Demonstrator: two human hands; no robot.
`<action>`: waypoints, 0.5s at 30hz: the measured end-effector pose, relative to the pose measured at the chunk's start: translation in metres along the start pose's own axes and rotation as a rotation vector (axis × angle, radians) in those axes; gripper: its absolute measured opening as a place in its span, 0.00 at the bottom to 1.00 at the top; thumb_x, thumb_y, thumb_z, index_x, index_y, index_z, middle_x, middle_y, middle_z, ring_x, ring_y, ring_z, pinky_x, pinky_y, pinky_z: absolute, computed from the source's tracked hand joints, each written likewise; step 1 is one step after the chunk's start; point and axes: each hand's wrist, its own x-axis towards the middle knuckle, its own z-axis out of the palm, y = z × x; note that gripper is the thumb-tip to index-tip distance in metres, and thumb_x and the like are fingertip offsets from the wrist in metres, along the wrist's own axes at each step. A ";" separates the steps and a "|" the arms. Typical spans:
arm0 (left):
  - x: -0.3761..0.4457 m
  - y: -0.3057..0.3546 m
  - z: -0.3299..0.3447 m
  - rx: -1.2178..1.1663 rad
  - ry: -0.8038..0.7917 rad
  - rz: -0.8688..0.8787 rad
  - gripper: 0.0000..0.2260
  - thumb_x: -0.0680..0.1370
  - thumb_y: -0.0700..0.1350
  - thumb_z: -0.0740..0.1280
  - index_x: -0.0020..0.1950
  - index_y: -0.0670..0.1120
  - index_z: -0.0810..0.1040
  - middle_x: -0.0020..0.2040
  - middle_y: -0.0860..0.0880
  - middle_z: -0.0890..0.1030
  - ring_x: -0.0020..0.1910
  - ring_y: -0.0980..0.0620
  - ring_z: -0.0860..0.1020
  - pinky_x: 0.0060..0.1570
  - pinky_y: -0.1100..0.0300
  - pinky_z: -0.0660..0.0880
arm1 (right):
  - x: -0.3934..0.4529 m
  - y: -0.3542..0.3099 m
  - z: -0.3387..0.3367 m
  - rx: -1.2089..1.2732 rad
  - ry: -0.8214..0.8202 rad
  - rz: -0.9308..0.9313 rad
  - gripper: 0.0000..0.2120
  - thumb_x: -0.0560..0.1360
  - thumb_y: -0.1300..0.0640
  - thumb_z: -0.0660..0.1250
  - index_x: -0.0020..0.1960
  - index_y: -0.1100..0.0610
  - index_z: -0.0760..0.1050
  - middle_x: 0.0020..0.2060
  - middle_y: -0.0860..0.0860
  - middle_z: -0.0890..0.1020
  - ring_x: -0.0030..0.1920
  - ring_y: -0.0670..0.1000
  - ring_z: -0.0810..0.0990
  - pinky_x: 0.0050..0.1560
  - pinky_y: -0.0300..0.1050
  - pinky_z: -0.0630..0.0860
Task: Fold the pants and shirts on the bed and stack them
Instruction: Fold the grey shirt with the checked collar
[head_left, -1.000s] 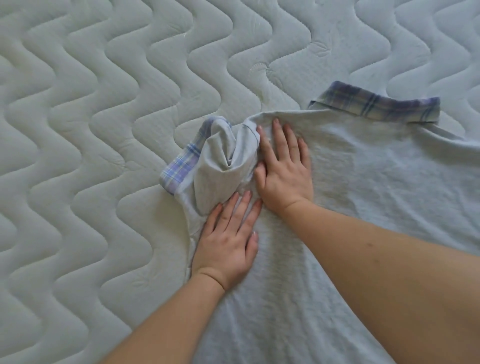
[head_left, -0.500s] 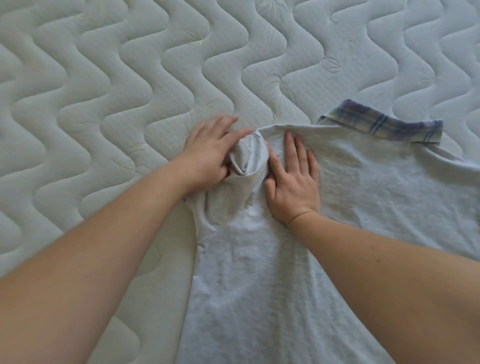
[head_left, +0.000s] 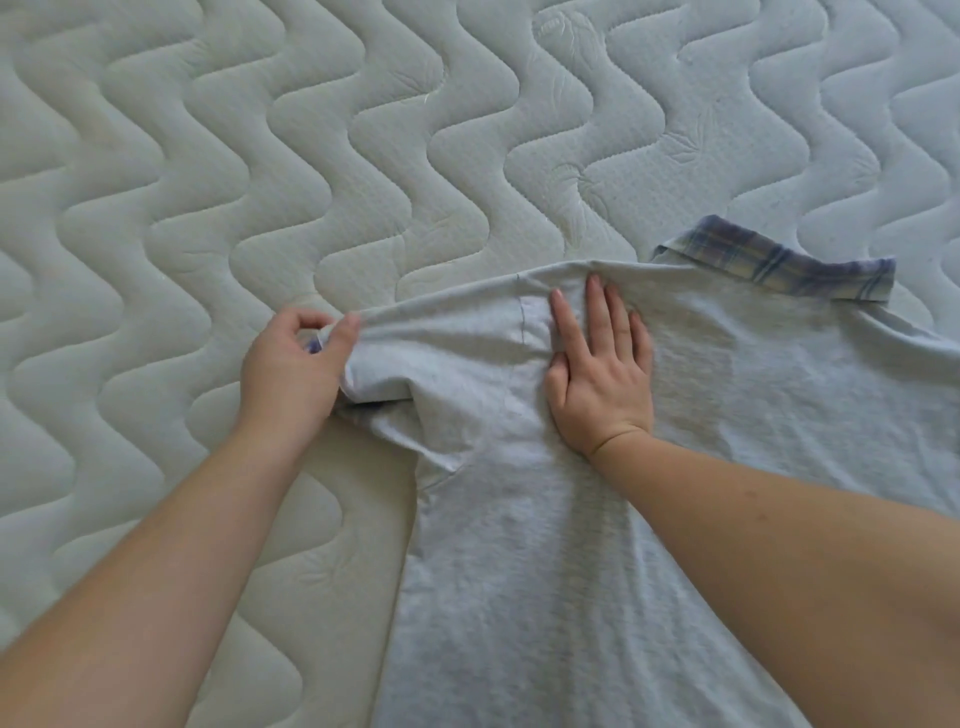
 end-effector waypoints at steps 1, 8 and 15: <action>0.001 -0.007 -0.002 -0.045 0.024 -0.062 0.12 0.78 0.56 0.69 0.46 0.47 0.78 0.38 0.53 0.77 0.40 0.51 0.75 0.39 0.59 0.69 | 0.000 0.000 0.001 -0.003 -0.002 0.002 0.32 0.76 0.47 0.47 0.80 0.43 0.46 0.80 0.53 0.49 0.79 0.53 0.47 0.77 0.50 0.38; -0.004 -0.025 -0.020 -0.419 -0.408 -0.130 0.17 0.72 0.61 0.72 0.53 0.52 0.79 0.47 0.54 0.86 0.49 0.55 0.82 0.48 0.65 0.75 | 0.000 0.000 0.002 -0.007 0.015 0.012 0.32 0.76 0.48 0.48 0.80 0.43 0.47 0.80 0.52 0.50 0.79 0.53 0.47 0.76 0.48 0.37; -0.024 -0.026 -0.010 -0.340 -0.174 -0.018 0.06 0.75 0.45 0.74 0.46 0.55 0.79 0.38 0.57 0.84 0.40 0.59 0.81 0.46 0.56 0.77 | 0.000 -0.001 0.003 -0.015 0.025 0.011 0.31 0.77 0.48 0.49 0.79 0.43 0.48 0.80 0.53 0.50 0.79 0.52 0.47 0.76 0.48 0.37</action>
